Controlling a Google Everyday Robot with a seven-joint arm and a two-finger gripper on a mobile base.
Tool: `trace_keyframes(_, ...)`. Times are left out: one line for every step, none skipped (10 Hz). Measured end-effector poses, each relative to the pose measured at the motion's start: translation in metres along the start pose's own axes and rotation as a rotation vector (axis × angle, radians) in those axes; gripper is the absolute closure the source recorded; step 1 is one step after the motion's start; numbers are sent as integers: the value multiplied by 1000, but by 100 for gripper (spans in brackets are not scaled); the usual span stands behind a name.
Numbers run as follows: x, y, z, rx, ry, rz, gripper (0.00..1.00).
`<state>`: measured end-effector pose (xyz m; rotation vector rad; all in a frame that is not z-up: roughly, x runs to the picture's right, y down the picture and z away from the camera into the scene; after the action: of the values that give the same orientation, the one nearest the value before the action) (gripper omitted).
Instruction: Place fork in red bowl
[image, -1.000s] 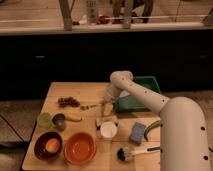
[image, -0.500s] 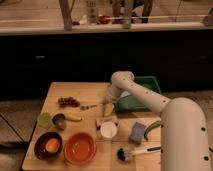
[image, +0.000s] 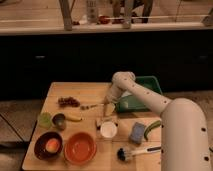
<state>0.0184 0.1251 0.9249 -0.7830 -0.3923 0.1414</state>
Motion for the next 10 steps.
trace_keyframes(-3, 1, -1, -2, -6, -15, 20)
trace_keyframes(-7, 1, 0, -4, -10, -33, 20)
trace_keyframes(-18, 2, 2, -9, -13, -69, 20)
trace_keyframes(-26, 2, 3, -9, -13, -88, 20)
trace_keyframes(-32, 3, 3, -10, -14, -108, 20)
trace_keyframes(-35, 3, 3, -7, -12, -120, 20)
trace_keyframes(-40, 4, 4, -5, -12, -134, 20)
trace_keyframes(-44, 5, 5, -6, -13, -143, 20)
trace_keyframes(-53, 6, 7, -8, -15, -162, 20)
trace_keyframes(-57, 7, 8, -9, -17, -171, 20)
